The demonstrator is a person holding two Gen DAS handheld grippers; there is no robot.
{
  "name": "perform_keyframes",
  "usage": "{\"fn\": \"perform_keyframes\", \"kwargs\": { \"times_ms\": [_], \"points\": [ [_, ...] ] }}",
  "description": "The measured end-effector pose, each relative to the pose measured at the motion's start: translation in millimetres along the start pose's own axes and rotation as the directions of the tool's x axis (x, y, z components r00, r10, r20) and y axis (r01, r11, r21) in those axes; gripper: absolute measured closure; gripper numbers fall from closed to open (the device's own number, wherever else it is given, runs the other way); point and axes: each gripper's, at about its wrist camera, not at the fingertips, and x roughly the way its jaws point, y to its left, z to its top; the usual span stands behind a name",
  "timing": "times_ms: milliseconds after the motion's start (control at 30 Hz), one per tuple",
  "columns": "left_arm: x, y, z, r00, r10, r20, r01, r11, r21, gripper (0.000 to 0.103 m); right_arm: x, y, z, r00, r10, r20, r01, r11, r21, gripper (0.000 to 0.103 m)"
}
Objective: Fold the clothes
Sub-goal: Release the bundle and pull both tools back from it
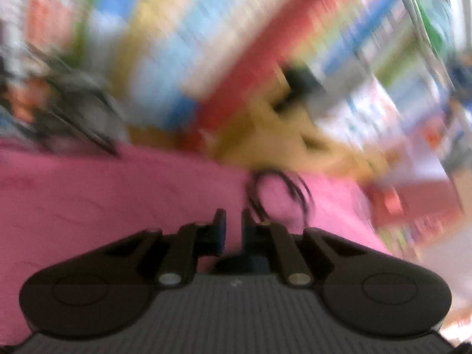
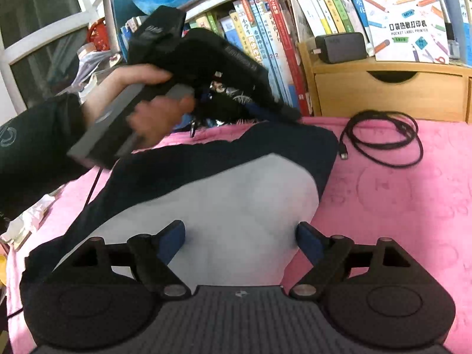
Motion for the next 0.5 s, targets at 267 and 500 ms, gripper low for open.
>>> {"fn": "perform_keyframes", "kwargs": {
  "times_ms": [267,500],
  "points": [
    [-140,5,-87,0.97,0.138,0.199,-0.184,0.955,0.232,0.07,-37,29,-18,0.996,-0.091,-0.025,0.091,0.996,-0.004,0.015],
    [-221,5,-237,0.943,0.12,0.31,-0.239,0.894,0.379,0.056,-78,82,-62,0.99,-0.138,-0.029,0.136,0.987,-0.084,0.009]
  ]
}}
